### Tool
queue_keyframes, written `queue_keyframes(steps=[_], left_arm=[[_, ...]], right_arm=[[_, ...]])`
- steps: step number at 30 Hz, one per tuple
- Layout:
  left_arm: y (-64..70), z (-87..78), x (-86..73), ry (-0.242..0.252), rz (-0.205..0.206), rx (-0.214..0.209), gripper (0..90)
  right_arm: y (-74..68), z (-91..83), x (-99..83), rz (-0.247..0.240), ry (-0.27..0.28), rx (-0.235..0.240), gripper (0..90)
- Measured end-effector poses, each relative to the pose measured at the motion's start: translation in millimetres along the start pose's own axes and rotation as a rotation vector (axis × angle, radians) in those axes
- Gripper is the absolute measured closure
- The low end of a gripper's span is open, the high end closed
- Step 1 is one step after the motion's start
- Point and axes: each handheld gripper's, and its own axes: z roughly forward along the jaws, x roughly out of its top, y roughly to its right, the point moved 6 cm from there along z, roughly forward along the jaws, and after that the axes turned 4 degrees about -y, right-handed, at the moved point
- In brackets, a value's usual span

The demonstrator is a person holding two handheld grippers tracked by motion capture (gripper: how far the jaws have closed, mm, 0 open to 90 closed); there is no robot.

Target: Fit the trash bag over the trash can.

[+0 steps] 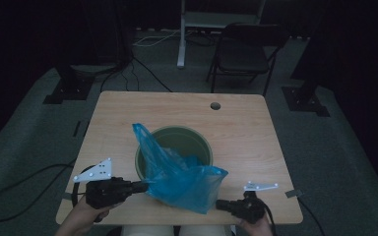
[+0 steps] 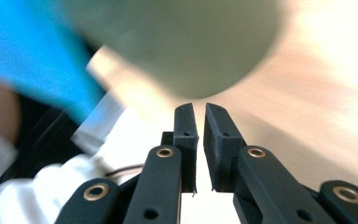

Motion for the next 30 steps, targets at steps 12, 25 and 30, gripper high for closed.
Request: queue_keyframes(steps=[12, 25, 30], left_arm=[[-0.5, -4.3, -0.4, 0.026, -0.013, -0.015, 74.4], [4.8, 5.0, 9.4, 0.018, 0.021, -0.007, 81.5], [3.6, 4.0, 8.3, 0.021, 0.011, -0.005, 86.2]], right_arm=[[-32.1, -48.7, 136.6, -0.173, 0.292, -0.013, 84.2], [-147.6, -32.8, 122.0, -0.413, 0.210, 0.258, 81.7], [-146.2, -7.9, 75.1, -0.372, 0.085, 0.336, 85.1]])
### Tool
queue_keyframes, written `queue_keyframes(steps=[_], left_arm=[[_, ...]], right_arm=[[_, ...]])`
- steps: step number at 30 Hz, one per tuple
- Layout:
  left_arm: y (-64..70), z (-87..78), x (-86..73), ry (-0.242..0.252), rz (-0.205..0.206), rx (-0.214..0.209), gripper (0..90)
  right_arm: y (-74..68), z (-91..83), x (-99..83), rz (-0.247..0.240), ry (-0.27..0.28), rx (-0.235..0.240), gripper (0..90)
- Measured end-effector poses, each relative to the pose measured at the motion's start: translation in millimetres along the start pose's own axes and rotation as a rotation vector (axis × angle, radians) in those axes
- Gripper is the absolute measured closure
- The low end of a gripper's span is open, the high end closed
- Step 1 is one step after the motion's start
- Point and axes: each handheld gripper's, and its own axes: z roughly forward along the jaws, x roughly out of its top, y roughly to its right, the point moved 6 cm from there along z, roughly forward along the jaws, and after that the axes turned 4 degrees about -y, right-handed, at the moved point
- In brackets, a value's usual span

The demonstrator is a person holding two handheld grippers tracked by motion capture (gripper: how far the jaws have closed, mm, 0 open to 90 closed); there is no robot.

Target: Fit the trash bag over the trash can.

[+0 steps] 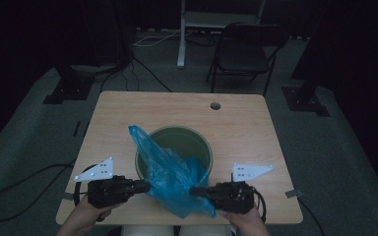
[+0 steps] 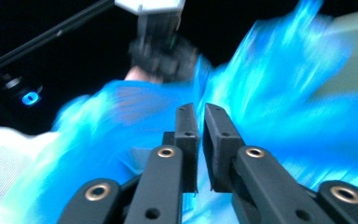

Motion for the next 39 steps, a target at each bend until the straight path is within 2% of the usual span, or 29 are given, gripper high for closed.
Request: queue_keyframes(steps=[3, 7, 9, 11, 12, 14, 16, 19, 21, 24, 27, 29, 30, 32, 36, 38, 39], left_arm=[[-0.7, -1.0, -0.2, 0.006, -0.005, 0.003, 86.2], [-0.8, 1.0, -1.4, 0.003, -0.008, 0.001, 86.3], [-0.2, 2.1, -2.1, 0.000, -0.006, -0.002, 86.3], [0.5, 3.4, -2.6, -0.002, -0.003, -0.008, 86.4], [0.5, 4.1, -2.9, -0.004, -0.002, -0.007, 86.7], [0.7, 4.4, -3.0, -0.003, -0.003, -0.009, 88.7], [0.5, 4.2, -2.9, -0.002, -0.002, -0.008, 88.7], [0.9, 4.6, -2.4, 0.000, -0.004, -0.009, 88.7], [2.0, 5.1, -2.0, 0.002, -0.002, -0.016, 88.7], [3.8, 6.1, -0.4, 0.006, 0.001, -0.022, 88.7], [5.2, 8.0, 2.0, 0.007, 0.007, -0.030, 88.7], [7.1, 10.6, 3.2, 0.003, 0.014, -0.033, 88.7], [8.5, 12.1, 3.5, 0.000, 0.020, -0.038, 88.6], [10.1, 15.2, 3.9, -0.009, 0.027, -0.040, 88.7], [11.0, 19.2, 3.3, -0.018, 0.031, -0.046, 90.0], [11.7, 19.3, 2.7, -0.022, 0.037, -0.044, 90.0], [12.1, 18.9, 2.5, -0.023, 0.040, -0.040, 90.0]], right_arm=[[6.3, 11.3, -29.6, 0.063, -0.059, 0.023, 86.1], [29.1, 20.0, -64.4, 0.141, -0.128, -0.042, 86.1], [39.4, 21.1, -76.9, 0.187, -0.139, -0.062, 86.1], [45.8, 21.1, -85.7, 0.229, -0.141, -0.058, 86.1], [47.2, 19.8, -87.0, 0.233, -0.135, -0.062, 86.1], [45.8, 13.9, -82.8, 0.226, -0.114, -0.072, 86.0], [41.4, 5.3, -71.8, 0.196, -0.083, -0.088, 83.9], [32.0, -5.0, -46.8, 0.131, -0.040, -0.103, 79.8], [24.7, -7.1, -29.2, 0.089, -0.025, -0.096, 75.6], [14.2, -2.4, -8.4, 0.039, -0.023, -0.085, 68.8], [7.9, 12.3, 1.5, 0.029, -0.058, -0.040, 63.7], [6.3, 22.2, 2.9, 0.026, -0.084, -0.030, 60.6], [5.9, 26.7, 2.3, 0.020, -0.100, -0.025, 61.6], [6.0, 33.9, 0.2, 0.004, -0.128, -0.044, 64.6], [8.9, 41.0, -5.6, -0.031, -0.177, -0.081, 81.0], [12.3, 40.5, -5.7, -0.027, -0.175, -0.091, 89.9], [13.6, 39.0, -5.0, -0.025, -0.169, -0.099, 90.0]])
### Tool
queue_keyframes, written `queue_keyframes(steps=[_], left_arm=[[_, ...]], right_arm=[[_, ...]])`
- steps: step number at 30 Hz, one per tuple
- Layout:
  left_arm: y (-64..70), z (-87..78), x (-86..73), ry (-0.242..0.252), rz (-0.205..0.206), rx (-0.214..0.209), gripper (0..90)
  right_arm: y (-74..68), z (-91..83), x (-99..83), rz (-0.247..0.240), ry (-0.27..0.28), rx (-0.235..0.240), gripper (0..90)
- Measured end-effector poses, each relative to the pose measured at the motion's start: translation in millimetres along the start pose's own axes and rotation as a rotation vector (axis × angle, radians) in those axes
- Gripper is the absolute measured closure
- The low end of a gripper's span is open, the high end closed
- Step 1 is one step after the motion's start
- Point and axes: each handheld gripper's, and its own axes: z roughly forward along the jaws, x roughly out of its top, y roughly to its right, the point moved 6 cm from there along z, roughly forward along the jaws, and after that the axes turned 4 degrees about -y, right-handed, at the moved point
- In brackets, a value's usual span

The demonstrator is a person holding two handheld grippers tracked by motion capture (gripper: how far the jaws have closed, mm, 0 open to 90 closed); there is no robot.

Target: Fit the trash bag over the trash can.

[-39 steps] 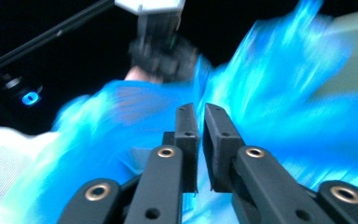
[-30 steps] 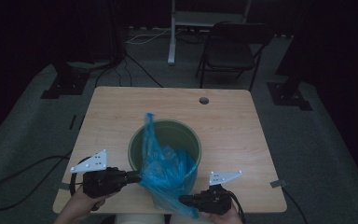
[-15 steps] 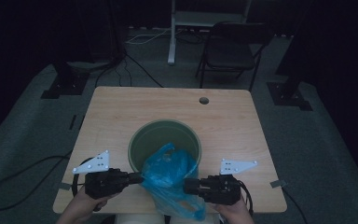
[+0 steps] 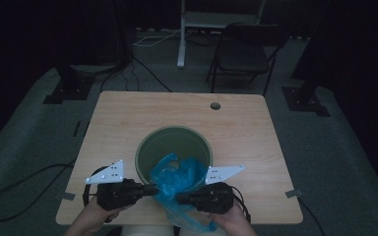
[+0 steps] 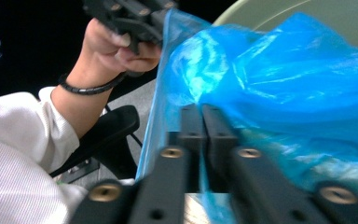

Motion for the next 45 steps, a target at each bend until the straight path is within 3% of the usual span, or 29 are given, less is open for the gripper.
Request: queue_keyframes(steps=[5, 10, 15, 23, 26, 29, 30, 32, 36, 40, 43, 45], left_arm=[[0.7, -6.0, -1.3, 0.001, 0.006, -0.006, 90.0], [0.4, -13.3, -5.3, -0.008, 0.010, 0.023, 90.0], [-4.9, -30.6, -9.0, 0.013, -0.003, 0.063, 90.0], [-14.2, -57.9, -20.5, 0.028, -0.030, 0.123, 90.0], [-13.0, -60.8, -27.4, 0.013, -0.031, 0.123, 90.0], [-10.2, -58.9, -37.0, -0.023, -0.025, 0.115, 90.0], [-10.2, -57.6, -40.2, -0.032, -0.030, 0.119, 90.0], [-9.6, -53.8, -46.8, -0.044, -0.041, 0.088, 90.0], [-12.3, -41.7, -58.7, -0.062, -0.084, 0.051, 90.0], [-14.3, -34.0, -65.4, -0.076, -0.095, 0.036, 90.0], [-17.2, -30.1, -72.5, -0.113, -0.096, 0.054, 90.0], [-24.9, -28.8, -79.5, -0.147, -0.106, 0.113, 90.0]], right_arm=[[2.1, -15.5, 5.7, -0.018, 0.055, -0.060, 90.0], [7.6, -37.8, 8.5, -0.016, 0.106, -0.104, 90.0], [24.5, -77.4, 8.4, 0.009, 0.190, -0.221, 90.0], [77.1, -126.6, -18.5, 0.153, 0.238, -0.376, 90.0], [95.3, -136.9, -33.2, 0.221, 0.251, -0.397, 90.0], [109.6, -136.8, -50.2, 0.274, 0.229, -0.405, 90.0], [113.2, -135.4, -55.9, 0.293, 0.219, -0.399, 90.0], [118.0, -131.7, -65.1, 0.325, 0.216, -0.362, 90.0], [121.0, -113.5, -82.1, 0.361, 0.166, -0.324, 90.0], [119.5, -92.5, -94.5, 0.380, 0.115, -0.272, 90.0], [117.7, -81.7, -101.1, 0.386, 0.076, -0.249, 90.0], [119.7, -78.6, -106.3, 0.395, 0.052, -0.265, 90.0]])
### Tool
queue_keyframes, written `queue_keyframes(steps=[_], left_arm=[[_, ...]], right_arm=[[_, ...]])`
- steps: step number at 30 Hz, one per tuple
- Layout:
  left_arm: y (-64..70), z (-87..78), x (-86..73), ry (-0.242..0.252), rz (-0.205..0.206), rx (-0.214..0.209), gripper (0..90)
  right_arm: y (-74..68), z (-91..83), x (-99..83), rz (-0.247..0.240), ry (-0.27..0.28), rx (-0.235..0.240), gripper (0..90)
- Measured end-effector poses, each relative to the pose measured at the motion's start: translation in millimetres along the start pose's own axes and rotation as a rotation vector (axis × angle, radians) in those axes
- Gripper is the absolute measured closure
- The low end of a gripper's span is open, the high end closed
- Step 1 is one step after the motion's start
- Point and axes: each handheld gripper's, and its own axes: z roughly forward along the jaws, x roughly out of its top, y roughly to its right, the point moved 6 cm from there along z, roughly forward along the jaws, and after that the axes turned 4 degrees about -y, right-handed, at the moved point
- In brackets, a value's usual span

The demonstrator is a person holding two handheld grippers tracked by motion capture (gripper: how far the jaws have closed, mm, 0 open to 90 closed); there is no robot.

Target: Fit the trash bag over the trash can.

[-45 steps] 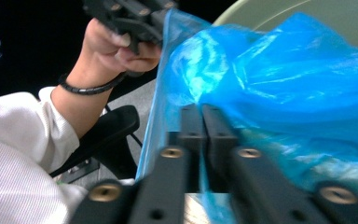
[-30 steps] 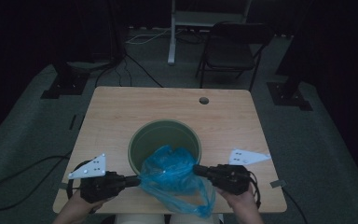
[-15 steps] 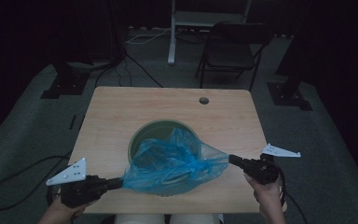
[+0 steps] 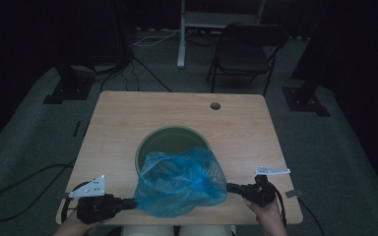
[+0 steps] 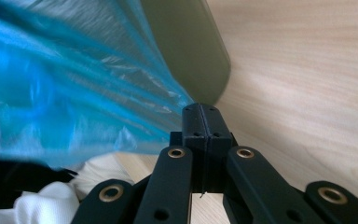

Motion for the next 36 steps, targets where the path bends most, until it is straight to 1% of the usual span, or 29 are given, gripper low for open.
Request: queue_keyframes(steps=[1, 3, 6, 7, 8, 9, 10, 12, 13, 14, 15, 16, 17, 19, 20, 21, 22, 23, 25, 26, 27, 28, 29, 31, 33, 34, 35, 36], left_arm=[[-4.7, 0.5, -2.6, -0.003, -0.021, 0.001, 90.0], [-13.7, 1.7, -7.1, -0.006, -0.056, 0.027, 90.0], [-21.0, 6.0, -11.7, -0.018, -0.079, 0.042, 90.0], [-22.4, 7.6, -12.3, -0.021, -0.083, 0.042, 90.0], [-23.6, 8.4, -12.0, -0.012, -0.087, 0.038, 90.0], [-23.8, 8.1, -11.8, -0.004, -0.090, 0.021, 89.5], [-23.4, 6.9, -11.6, 0.004, -0.092, 0.004, 85.5], [-22.5, 1.4, -10.8, 0.031, -0.094, -0.016, 71.3], [-21.8, -2.3, -10.4, 0.045, -0.090, -0.009, 69.4], [-21.5, -6.7, -9.7, 0.061, -0.087, -0.001, 61.3], [-21.8, -11.9, -8.8, 0.076, -0.099, 0.001, 54.9], [-22.2, -17.7, -7.6, 0.092, -0.105, 0.005, 54.3], [-22.4, -23.7, -5.6, 0.115, -0.102, 0.012, 50.1], [-23.8, -35.0, 0.2, 0.147, -0.123, 0.034, 41.3], [-23.8, -39.9, 3.4, 0.155, -0.120, 0.041, 37.1], [-23.2, -43.7, 6.9, 0.159, -0.114, 0.048, 35.9], [-22.6, -47.2, 11.5, 0.167, -0.107, 0.060, 32.6], [-21.2, -50.4, 17.1, 0.175, -0.096, 0.054, 30.5], [-18.0, -53.6, 32.5, 0.189, -0.077, 0.049, 30.5], [-16.2, -52.6, 40.9, 0.182, -0.061, 0.044, 30.5], [-15.0, -49.7, 49.5, 0.172, -0.048, 0.052, 30.5], [-14.2, -45.3, 57.6, 0.159, -0.043, 0.048, 30.5], [-13.6, -39.8, 65.0, 0.148, -0.040, 0.041, 30.4], [-12.2, -27.2, 75.9, 0.109, -0.021, 0.045, 30.4], [-10.7, -15.6, 83.2, 0.079, -0.011, 0.046, 30.4], [-10.3, -12.2, 85.7, 0.071, 0.001, 0.064, 28.0], [-11.3, -10.7, 87.6, 0.066, 0.000, 0.078, 26.3], [-12.4, -10.4, 88.9, 0.069, -0.008, 0.081, 26.8]], right_arm=[[3.1, 0.9, -1.5, 0.004, -0.005, -0.011, 90.0], [8.5, 1.7, -2.9, 0.026, -0.002, -0.009, 90.0], [15.2, 5.1, -4.3, 0.034, -0.018, -0.029, 90.0], [16.7, 7.0, -4.7, 0.036, -0.029, -0.031, 90.0], [18.2, 9.1, -4.9, 0.039, -0.037, -0.034, 90.0], [18.8, 10.8, -4.7, 0.041, -0.044, -0.029, 89.9], [18.5, 11.7, -4.1, 0.040, -0.047, -0.030, 86.7], [16.2, 9.5, -1.6, 0.030, -0.046, -0.045, 79.5], [14.2, 6.2, 0.6, 0.024, -0.033, -0.044, 75.8], [12.3, 1.7, 3.2, 0.022, -0.019, -0.044, 74.1], [9.9, -3.8, 6.3, 0.017, -0.004, -0.042, 70.6], [7.1, -10.0, 10.3, 0.012, 0.017, -0.040, 68.2], [3.9, -16.9, 15.0, 0.005, 0.038, -0.039, 66.8], [-5.6, -30.1, 26.8, -0.021, 0.078, -0.025, 60.8], [-11.5, -35.5, 33.7, -0.035, 0.098, -0.017, 60.0], [-18.0, -39.9, 41.0, -0.056, 0.113, -0.007, 58.0], [-24.9, -43.0, 48.4, -0.076, 0.128, 0.002, 57.1], [-32.3, -45.2, 55.9, -0.098, 0.140, 0.012, 56.6], [-48.5, -46.2, 70.7, -0.140, 0.157, 0.047, 54.2], [-56.4, -45.0, 77.6, -0.155, 0.162, 0.068, 53.0], [-63.7, -42.2, 83.9, -0.168, 0.162, 0.091, 51.3], [-70.0, -37.7, 89.1, -0.178, 0.156, 0.103, 50.2], [-75.6, -32.0, 92.6, -0.187, 0.141, 0.114, 48.9], [-84.5, -19.8, 95.6, -0.209, 0.101, 0.133, 47.8], [-89.1, -10.3, 94.5, -0.231, 0.063, 0.137, 47.8], [-89.6, -7.7, 93.4, -0.238, 0.053, 0.132, 48.5], [-89.0, -7.5, 93.1, -0.246, 0.054, 0.114, 51.3], [-87.8, -8.2, 92.6, -0.248, 0.051, 0.107, 55.1]])
